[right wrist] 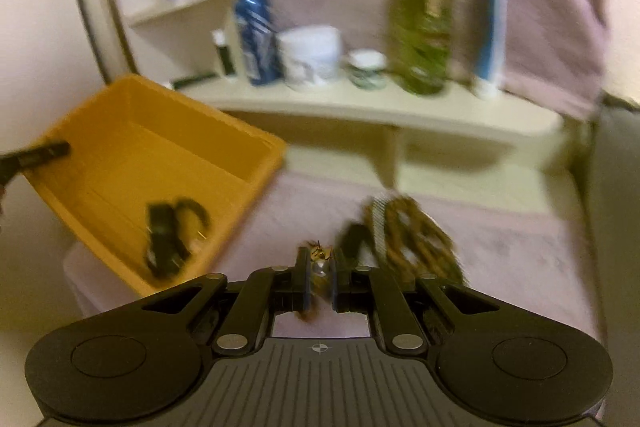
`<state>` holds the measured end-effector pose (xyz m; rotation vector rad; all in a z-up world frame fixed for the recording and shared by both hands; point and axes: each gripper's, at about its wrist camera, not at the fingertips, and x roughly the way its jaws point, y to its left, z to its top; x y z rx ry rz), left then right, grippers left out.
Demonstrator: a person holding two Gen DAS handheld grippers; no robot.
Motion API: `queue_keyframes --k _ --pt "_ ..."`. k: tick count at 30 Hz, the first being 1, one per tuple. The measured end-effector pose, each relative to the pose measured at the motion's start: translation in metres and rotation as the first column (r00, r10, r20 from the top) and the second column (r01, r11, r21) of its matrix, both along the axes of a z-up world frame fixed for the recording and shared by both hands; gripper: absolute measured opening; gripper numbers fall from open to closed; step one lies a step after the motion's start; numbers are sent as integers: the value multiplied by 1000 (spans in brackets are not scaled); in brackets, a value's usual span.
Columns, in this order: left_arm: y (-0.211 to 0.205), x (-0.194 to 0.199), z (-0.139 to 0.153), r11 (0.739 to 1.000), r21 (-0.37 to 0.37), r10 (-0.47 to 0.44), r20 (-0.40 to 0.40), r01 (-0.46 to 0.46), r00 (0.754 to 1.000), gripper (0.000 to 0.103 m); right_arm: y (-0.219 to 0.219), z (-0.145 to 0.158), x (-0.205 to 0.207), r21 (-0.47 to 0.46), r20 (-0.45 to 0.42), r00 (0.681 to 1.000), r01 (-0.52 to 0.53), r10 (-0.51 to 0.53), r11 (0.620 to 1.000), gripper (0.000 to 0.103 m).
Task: Organize jewelry
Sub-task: 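Carry the gold earring into the orange tray and open the right tool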
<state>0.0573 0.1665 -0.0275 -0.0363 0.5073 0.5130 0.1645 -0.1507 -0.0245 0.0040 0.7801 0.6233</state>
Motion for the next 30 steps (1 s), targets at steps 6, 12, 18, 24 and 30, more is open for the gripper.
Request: queue_keyframes --k 6,12,18,24,30 --pt "1 1 0 1000 -1 -2 -4 2 1000 14 49 0 21 74 2 995 -97 97 993 9" --pt "2 2 1 1000 -1 -8 -10 8 1000 14 92 -13 38 78 5 982 -188 189 979 9" --pt "3 3 0 1000 -9 -9 -14 8 1000 14 118 -26 55 27 -13 967 -252 253 967 9" --pt "3 3 0 1000 -9 -7 -13 7 1000 14 130 -39 64 -34 -33 959 -283 282 958 9" --pt "3 3 0 1000 -8 -8 -14 8 1000 14 130 -43 68 -22 -58 963 -265 264 964 12"
